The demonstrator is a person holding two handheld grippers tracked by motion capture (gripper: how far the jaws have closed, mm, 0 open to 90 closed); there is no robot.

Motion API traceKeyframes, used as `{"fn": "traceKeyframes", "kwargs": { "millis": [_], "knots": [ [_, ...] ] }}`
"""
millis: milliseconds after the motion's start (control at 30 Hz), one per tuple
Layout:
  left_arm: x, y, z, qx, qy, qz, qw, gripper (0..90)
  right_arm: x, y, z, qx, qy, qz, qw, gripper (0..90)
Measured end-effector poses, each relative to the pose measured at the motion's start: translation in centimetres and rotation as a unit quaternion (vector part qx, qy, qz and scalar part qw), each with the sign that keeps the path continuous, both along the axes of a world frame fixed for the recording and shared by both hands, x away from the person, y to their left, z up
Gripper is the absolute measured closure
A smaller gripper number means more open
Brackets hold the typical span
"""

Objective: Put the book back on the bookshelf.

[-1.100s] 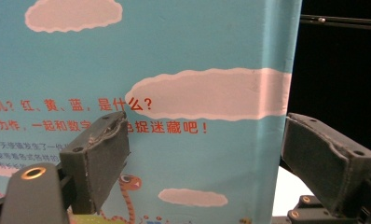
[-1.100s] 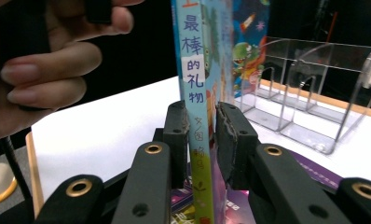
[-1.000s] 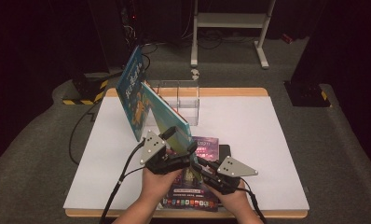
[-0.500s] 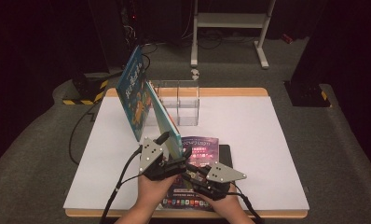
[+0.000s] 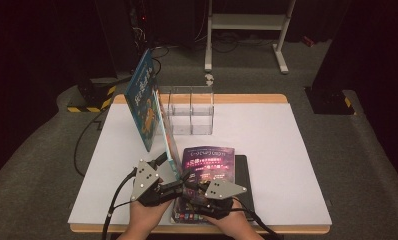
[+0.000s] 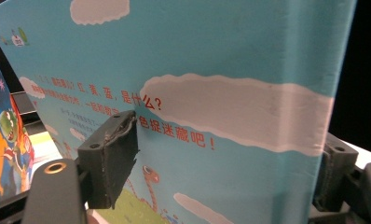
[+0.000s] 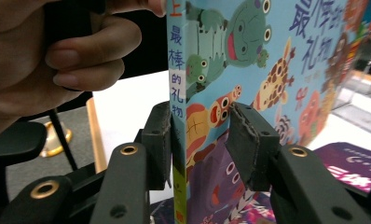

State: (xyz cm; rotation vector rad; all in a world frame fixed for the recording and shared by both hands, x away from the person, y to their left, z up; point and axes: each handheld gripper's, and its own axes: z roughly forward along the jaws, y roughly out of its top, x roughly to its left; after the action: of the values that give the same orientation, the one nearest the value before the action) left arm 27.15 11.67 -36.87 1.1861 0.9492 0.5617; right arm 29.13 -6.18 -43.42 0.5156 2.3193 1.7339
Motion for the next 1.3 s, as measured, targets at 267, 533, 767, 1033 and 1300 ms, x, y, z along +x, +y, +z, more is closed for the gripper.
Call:
{"fn": "traceKeyframes", "kwargs": {
  "millis": [267,533,767,1033,1300],
  "knots": [
    [-1.4,1.0,-0.8,0.009,-0.003,-0.014,0.9999,34.4,-0.5,-0.6,0.4,0.017,0.017,0.021,0.9995,57.5],
    [-3.2,2.2,-2.0,0.02,-0.007,-0.004,0.9998,49.2,-0.1,-2.2,0.4,0.033,0.021,-0.003,0.9992,58.2],
    [-3.9,4.1,-2.6,0.015,-0.023,0.055,0.9981,66.5,0.5,-2.8,0.3,0.037,0.022,-0.022,0.9988,59.2],
    [-3.6,7.1,-2.7,0.001,-0.017,0.079,0.9967,72.9,0.7,-2.6,0.2,0.034,0.022,-0.024,0.9989,60.3],
    [-3.0,8.9,-2.4,-0.022,-0.007,0.094,0.9953,75.3,1.2,-3.1,0.2,0.03,0.022,-0.037,0.9986,60.5]
  ]
}}
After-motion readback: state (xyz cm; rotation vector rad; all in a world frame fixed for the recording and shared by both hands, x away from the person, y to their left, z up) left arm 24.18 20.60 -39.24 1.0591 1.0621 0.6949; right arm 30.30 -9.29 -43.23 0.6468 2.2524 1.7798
